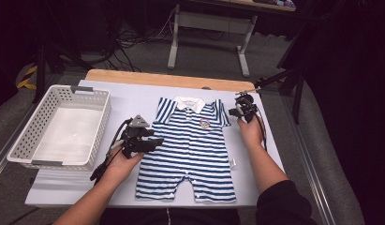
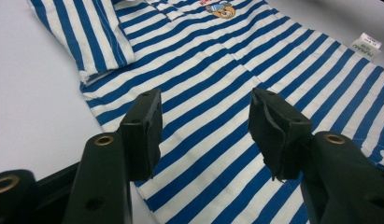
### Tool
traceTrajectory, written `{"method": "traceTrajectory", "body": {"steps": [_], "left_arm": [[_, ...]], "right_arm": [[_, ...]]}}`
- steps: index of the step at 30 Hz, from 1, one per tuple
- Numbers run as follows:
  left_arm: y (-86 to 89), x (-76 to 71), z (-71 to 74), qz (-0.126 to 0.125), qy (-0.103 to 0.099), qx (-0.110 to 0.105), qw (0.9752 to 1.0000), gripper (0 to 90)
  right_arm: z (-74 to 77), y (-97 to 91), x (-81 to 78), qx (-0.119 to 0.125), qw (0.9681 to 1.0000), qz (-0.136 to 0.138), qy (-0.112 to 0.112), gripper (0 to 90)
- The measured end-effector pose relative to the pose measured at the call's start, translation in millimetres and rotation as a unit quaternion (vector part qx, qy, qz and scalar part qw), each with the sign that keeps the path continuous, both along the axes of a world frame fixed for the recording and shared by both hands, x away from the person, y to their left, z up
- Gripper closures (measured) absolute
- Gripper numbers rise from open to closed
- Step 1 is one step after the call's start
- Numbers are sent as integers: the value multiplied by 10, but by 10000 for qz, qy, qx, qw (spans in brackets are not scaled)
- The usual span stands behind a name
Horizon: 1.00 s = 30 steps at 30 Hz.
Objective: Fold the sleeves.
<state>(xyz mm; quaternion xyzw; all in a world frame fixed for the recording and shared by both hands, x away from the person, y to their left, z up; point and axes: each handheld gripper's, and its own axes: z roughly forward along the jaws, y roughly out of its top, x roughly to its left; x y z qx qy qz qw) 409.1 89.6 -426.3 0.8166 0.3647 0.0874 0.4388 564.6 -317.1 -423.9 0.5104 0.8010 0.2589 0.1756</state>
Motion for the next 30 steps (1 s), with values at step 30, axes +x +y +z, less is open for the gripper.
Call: {"method": "traceTrajectory", "body": {"steps": [30], "left_arm": [[-1,-11,-7,8,-22,40,10000,454]], "right_arm": [[220,158,-279,-331,9983,10,-470,875]]}}
